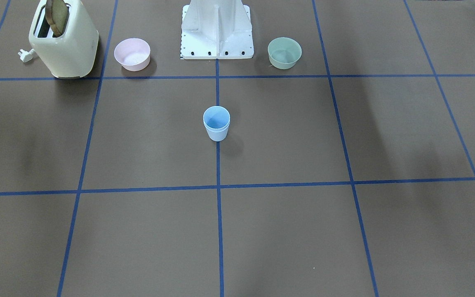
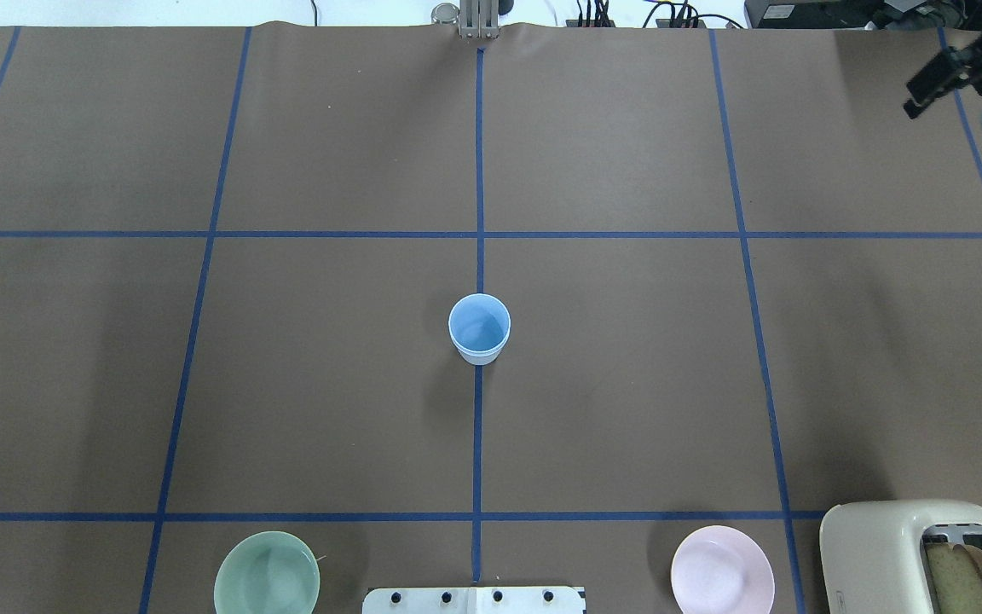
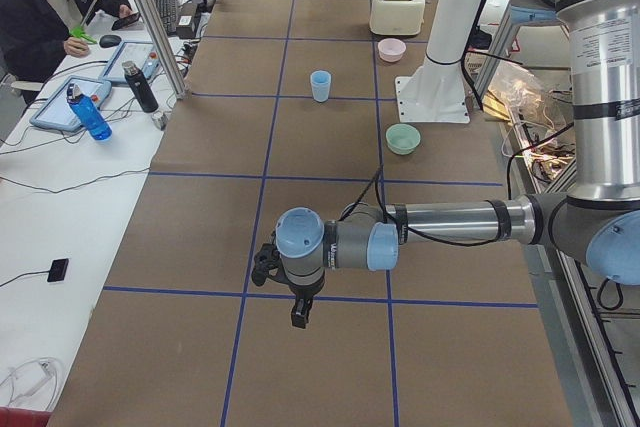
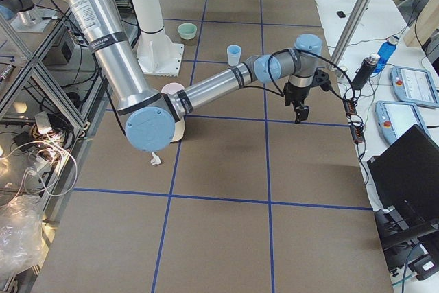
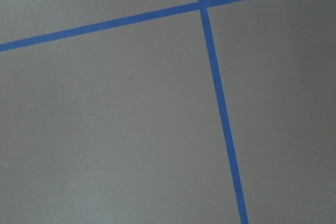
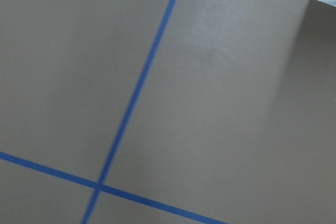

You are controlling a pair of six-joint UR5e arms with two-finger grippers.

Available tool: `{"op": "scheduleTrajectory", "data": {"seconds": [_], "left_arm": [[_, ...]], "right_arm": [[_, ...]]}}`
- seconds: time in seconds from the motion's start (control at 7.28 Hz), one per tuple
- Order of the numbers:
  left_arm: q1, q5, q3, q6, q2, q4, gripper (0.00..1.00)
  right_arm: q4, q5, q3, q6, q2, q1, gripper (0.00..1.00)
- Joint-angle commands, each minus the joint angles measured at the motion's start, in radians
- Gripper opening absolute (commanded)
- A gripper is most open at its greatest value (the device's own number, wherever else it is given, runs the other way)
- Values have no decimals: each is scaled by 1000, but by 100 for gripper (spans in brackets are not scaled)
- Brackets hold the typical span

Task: Stack blue cups with both arms

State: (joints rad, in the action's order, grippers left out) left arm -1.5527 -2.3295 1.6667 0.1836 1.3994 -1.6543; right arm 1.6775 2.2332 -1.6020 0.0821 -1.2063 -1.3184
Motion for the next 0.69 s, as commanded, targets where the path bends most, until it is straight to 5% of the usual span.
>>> {"op": "scheduleTrajectory", "data": {"seconds": [0.0,0.55], "left_arm": [[0,-7,1,2,-3,-1,98],[0,-7,1,2,-4,-1,98]], "right_arm": [[-2,11,-36,-44,-200,-65,100],[1,-1,-26,-44,-346,-119,100]]}}
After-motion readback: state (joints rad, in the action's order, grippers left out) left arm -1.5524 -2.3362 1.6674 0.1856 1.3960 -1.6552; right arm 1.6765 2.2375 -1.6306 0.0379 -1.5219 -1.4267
